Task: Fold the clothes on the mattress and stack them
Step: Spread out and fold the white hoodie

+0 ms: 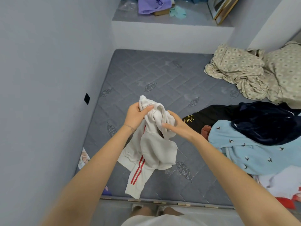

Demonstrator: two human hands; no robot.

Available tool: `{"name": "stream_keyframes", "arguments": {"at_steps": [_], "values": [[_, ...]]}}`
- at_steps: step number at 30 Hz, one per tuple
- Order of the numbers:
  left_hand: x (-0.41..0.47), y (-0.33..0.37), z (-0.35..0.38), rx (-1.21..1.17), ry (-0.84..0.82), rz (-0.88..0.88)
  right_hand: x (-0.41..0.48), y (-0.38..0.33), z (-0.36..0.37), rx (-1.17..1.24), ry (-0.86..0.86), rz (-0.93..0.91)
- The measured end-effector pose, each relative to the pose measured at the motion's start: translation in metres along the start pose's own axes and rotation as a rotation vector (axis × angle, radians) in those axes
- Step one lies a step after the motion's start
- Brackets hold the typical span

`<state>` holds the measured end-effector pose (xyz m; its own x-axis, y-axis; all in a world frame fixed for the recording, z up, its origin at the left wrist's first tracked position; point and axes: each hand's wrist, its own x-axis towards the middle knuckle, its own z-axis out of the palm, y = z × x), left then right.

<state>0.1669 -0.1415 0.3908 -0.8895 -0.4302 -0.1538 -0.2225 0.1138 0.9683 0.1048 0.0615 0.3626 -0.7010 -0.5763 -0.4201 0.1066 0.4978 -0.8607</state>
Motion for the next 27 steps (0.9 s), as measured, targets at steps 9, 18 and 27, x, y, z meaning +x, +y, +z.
{"name": "stream_keyframes", "arguments": {"at_steps": [9,18,27], "values": [[0.012,0.048,-0.055,-0.122,-0.002,0.101,-0.011,-0.025,0.032,0.145,0.279,-0.095],[-0.02,0.063,-0.08,0.013,-0.13,0.189,-0.058,-0.125,0.017,0.275,0.513,-0.317],[-0.094,0.081,-0.068,0.082,0.037,0.345,-0.136,-0.111,0.018,0.292,0.618,-0.337]]}}
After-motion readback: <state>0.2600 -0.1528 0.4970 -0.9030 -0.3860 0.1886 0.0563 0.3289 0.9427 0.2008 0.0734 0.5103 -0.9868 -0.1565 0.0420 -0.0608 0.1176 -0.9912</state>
